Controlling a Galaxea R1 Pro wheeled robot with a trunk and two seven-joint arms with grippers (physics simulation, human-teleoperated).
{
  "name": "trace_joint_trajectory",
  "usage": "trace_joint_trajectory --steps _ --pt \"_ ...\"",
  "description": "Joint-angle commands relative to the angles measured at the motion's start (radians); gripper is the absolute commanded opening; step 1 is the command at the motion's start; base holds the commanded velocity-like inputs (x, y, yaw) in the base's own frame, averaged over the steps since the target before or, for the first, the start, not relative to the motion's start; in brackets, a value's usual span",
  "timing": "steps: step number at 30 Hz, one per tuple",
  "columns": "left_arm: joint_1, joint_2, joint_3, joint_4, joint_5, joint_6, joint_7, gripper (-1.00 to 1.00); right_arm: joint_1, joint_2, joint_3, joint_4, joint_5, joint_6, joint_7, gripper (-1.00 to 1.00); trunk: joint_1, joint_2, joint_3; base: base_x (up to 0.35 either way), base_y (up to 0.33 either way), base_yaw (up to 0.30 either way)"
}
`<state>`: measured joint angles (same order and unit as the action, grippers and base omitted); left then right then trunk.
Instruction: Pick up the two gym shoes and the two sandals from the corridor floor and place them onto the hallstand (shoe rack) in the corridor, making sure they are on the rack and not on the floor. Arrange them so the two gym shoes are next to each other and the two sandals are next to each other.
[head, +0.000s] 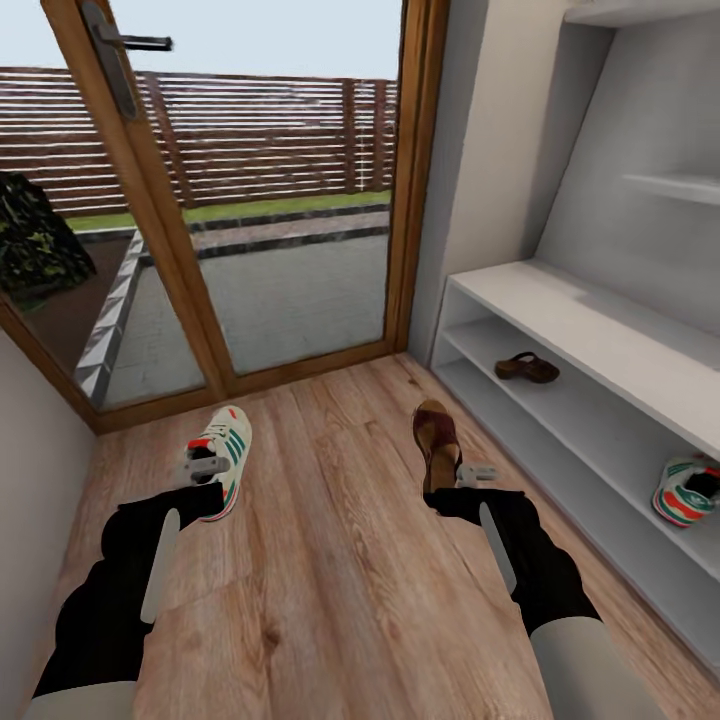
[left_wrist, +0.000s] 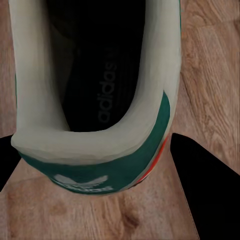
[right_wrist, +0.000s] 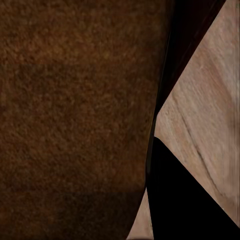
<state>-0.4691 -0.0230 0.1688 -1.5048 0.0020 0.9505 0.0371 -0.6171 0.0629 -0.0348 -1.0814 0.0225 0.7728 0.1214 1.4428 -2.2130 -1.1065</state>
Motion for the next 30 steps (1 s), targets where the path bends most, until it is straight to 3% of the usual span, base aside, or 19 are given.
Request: trace_joint_trajectory --steps 1,15,30 --pt "0.000 0.000 0.000 0.000 0.000 0.000 0.000 -1.00 0.000 0.000 0.000 0.000 -0.004 0.000 -0.003 -1.00 0.000 0.000 0.000 0.000 0.000 -0.285" --pt "0.000 0.000 0.000 0.000 0.000 -0.001 0.000 -1.00 -0.001 0.000 0.000 0.000 -0.004 0.000 -0.003 -1.00 0.000 0.000 0.000 0.000 0.001 -0.285" --pt "0.001 0.000 0.000 0.000 0.000 0.000 0.000 -1.00 0.000 0.000 0.000 0.001 -0.004 0.000 -0.003 -1.00 0.000 0.000 0.000 0.000 0.102 -0.285"
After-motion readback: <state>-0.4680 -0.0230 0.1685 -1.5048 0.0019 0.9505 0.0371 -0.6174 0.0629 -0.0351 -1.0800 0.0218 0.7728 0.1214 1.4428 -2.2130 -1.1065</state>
